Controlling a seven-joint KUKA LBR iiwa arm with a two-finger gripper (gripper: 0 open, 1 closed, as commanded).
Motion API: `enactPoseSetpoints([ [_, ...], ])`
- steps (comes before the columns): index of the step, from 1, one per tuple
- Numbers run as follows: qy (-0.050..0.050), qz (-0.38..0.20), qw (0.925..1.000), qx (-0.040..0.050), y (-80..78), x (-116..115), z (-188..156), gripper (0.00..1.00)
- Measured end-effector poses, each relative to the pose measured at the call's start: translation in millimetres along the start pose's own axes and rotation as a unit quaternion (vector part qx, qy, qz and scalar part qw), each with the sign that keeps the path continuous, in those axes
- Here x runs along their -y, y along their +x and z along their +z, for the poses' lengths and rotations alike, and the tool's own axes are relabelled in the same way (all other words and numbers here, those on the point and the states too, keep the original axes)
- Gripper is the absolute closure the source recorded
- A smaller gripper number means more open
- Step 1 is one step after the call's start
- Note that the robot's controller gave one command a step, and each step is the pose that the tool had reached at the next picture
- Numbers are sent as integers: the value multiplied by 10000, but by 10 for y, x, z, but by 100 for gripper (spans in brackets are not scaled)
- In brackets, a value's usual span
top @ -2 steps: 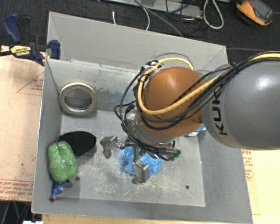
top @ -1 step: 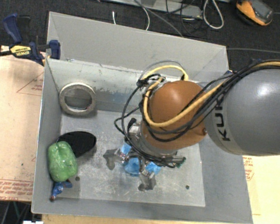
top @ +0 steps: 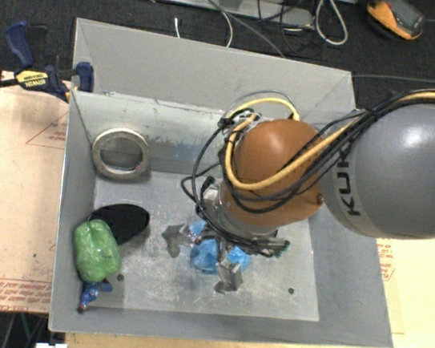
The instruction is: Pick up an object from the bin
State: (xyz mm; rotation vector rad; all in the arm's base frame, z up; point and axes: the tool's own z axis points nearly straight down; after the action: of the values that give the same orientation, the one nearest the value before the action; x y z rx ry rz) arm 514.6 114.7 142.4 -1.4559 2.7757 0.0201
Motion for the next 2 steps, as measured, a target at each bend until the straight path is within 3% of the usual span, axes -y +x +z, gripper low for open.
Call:
enactPoseSetpoints([
  [1,-12,-278,9996,-10,140,49,105,0],
  [2,-2,90,10000,20,179,219,144,100],
])
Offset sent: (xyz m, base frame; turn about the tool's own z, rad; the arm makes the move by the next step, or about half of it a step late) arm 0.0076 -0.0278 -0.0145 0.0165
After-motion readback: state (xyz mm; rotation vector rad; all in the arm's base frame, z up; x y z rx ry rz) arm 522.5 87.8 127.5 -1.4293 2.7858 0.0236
